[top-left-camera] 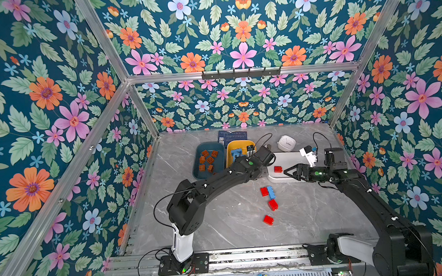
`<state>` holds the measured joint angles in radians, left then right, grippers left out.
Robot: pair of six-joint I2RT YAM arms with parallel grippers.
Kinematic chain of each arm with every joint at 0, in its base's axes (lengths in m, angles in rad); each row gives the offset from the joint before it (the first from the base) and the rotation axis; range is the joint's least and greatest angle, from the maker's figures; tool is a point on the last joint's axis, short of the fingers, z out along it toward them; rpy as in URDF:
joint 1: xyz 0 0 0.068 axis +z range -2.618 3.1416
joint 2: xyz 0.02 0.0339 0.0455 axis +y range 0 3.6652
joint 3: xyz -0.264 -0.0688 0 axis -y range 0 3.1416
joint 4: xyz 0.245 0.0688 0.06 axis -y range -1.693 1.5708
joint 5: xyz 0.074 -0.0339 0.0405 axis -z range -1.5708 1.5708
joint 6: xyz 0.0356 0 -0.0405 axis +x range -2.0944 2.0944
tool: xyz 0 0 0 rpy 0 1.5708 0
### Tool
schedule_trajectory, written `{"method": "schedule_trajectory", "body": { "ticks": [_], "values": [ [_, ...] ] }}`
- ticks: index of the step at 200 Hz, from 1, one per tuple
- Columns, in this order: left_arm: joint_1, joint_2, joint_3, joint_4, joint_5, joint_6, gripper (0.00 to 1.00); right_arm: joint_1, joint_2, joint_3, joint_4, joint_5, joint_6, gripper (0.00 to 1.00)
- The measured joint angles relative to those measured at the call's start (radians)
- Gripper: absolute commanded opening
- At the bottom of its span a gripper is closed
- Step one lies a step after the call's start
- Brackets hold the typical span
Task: Sort the legos into containers by color
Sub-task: Place the lego in the container.
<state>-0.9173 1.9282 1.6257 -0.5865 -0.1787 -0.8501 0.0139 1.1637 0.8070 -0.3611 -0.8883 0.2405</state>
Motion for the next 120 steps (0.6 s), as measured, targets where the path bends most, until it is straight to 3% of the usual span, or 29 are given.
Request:
{"method": "schedule_trajectory", "body": {
  "ticks": [37,81,90,120],
  "values": [
    [0.034,0.128,0.154,0.076,0.096,0.176,0.25,-0.008,-0.015,0.01,-0.017,0.005,0.0,0.99],
    [0.056,0.251,0.249,0.154,0.193,0.27,0.27,-0.008,-0.021,0.016,-0.046,0.01,-0.001,0.99],
    [0.058,0.277,0.271,0.163,0.209,0.279,0.33,-0.009,-0.022,0.019,-0.051,0.011,-0.003,0.99],
    [0.066,0.317,0.302,0.174,0.267,0.299,0.65,-0.009,-0.022,0.029,-0.068,0.019,-0.01,0.99]
  ]
}}
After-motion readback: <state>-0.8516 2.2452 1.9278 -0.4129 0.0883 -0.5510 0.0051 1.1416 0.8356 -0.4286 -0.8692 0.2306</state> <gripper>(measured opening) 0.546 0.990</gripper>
